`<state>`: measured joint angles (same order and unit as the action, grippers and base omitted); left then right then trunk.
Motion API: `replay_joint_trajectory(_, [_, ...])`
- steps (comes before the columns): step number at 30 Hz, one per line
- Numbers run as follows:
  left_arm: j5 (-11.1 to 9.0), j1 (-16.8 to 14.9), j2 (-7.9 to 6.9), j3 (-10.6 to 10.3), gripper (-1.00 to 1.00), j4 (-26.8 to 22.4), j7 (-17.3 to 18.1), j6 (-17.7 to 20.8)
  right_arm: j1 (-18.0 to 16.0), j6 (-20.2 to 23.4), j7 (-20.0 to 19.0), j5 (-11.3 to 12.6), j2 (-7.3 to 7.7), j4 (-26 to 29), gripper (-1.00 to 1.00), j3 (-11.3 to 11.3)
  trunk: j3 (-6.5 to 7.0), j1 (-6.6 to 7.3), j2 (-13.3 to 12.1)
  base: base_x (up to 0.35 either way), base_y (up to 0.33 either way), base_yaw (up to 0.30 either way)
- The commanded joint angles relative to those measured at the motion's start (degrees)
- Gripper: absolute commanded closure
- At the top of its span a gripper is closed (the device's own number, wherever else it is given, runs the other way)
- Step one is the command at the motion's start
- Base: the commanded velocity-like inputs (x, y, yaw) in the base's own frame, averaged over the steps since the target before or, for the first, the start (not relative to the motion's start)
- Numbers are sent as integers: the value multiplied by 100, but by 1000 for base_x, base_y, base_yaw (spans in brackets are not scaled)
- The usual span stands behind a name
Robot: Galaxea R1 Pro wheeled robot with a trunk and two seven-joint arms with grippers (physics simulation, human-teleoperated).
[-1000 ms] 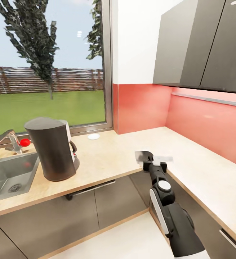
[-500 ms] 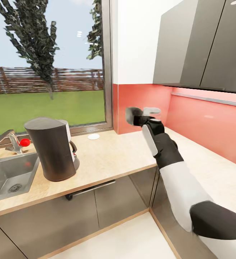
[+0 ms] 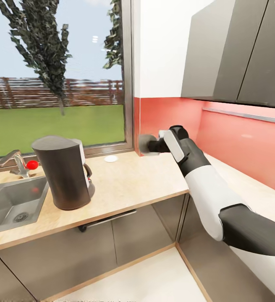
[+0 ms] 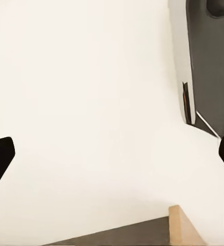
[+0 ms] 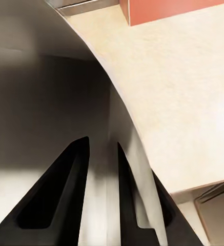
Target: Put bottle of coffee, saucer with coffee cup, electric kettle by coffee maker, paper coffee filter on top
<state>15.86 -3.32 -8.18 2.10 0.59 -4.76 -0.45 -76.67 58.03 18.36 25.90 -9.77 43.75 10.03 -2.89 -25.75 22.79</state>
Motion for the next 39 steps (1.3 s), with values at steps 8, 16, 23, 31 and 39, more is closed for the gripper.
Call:
replay_joint_trajectory(8, [-85,105,51,28,-100,110,-25,179,-6,41,73,104,-23,-55,100,8,-61,-3,13,0,0,202])
replay_joint_trajectory(16, [-100,110,108,28,-100,134,-25,221,-74,66,88,110,-23,-38,100,-33,-89,-3,13,0,0,119])
replay_joint_trajectory(23, [-101,110,114,36,-100,126,-33,597,-115,62,90,253,-23,-536,100,-651,-90,-3,13,0,0,4])
replay_joint_trajectory(31, [-101,112,122,46,-100,147,-34,616,-1874,68,103,512,-23,-2760,100,-1445,-90,-3,13,0,0,0])
replay_joint_trajectory(39, [-101,112,123,47,-100,203,-34,623,-3307,76,265,496,-23,-4138,100,-1178,-90,-3,13,0,0,0])
